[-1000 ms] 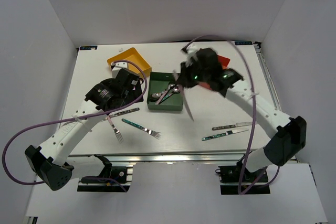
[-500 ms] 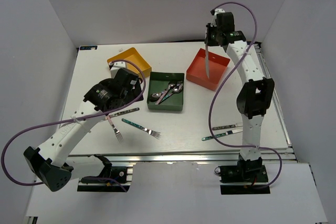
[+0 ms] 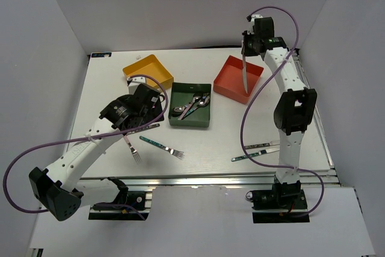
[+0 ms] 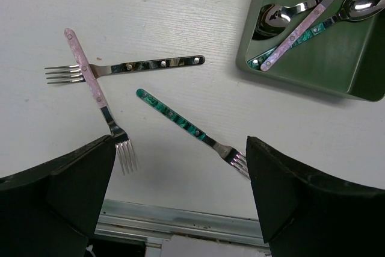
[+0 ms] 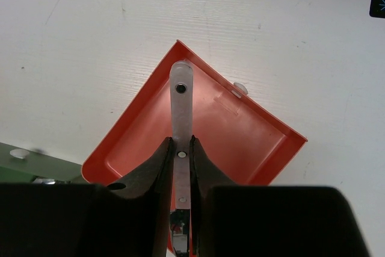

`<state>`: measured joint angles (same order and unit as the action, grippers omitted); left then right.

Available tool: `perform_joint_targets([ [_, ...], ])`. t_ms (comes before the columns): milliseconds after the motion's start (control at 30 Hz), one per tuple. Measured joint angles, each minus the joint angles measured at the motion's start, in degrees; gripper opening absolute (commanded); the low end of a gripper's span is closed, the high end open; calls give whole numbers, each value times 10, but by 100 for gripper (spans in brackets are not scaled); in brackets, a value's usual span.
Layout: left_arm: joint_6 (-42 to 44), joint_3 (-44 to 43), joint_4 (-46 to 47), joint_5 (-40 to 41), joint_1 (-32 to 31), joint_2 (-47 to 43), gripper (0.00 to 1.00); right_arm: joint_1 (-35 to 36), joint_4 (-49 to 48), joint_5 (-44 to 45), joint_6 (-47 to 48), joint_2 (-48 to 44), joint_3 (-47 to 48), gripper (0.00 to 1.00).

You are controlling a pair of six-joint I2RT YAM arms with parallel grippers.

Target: Sort the eating utensils into containers

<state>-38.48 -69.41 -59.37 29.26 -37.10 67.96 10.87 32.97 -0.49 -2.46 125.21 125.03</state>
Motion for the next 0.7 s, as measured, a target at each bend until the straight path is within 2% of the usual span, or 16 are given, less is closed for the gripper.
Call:
perform_joint_targets([
  [100,3,0,4,0,0,1,98,0,-1,0,0,5,0,16],
  [133,5,0,5,0,0,1,98,0,-1,0,0,7,0,26],
  [200,7,0,8,-1,0,1,98,0,-1,0,1,12,0,30],
  [233,8,0,10,-2,0,1,98,0,-1,1,1,14,0,40],
  [333,12,1,12,-4,0,1,98,-1,-1,1,0,19,0,56],
  [500,20,2,11,-10,0,1,98,-3,-1,1,-2,20,0,59],
  [600,23,2,11,-12,0,1,98,-3,9,15,-23,17,0,72],
  [700,23,2,11,-12,0,1,98,-2,26,62,-70,-21,-38,74],
])
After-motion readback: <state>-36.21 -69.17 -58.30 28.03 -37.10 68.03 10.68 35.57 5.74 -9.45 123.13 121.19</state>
